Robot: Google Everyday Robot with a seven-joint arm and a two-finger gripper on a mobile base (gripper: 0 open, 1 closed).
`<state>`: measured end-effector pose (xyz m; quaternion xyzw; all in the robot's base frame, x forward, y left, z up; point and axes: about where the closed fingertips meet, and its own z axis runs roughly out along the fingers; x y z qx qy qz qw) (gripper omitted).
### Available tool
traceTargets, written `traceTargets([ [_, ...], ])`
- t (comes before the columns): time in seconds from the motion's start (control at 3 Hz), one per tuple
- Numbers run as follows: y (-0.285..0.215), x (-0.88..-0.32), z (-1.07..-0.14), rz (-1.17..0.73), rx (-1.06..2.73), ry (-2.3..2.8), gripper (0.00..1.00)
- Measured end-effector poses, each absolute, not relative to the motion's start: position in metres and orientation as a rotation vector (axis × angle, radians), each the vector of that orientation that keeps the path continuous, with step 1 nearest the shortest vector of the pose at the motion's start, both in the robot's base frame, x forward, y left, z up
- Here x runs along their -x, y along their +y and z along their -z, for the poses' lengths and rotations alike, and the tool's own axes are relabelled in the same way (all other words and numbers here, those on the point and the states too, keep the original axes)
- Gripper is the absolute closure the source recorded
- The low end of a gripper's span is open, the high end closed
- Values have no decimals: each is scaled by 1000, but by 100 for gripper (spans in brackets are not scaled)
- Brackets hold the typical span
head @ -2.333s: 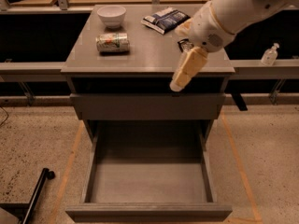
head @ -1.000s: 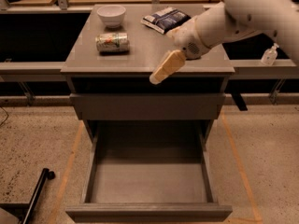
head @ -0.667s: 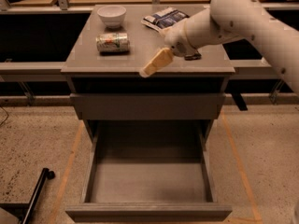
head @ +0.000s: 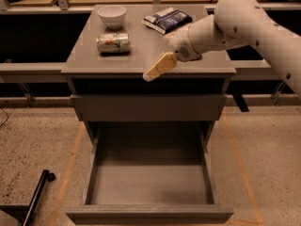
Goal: Place 7up can into middle drawer
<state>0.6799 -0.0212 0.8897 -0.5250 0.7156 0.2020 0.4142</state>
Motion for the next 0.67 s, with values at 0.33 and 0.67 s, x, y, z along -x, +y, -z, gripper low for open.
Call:
traceTargets([
  [0.33, -2, -693, -891, -549, 1265, 1740, 0],
  [0.67, 28, -716, -895, -587, 1238, 1664, 0],
])
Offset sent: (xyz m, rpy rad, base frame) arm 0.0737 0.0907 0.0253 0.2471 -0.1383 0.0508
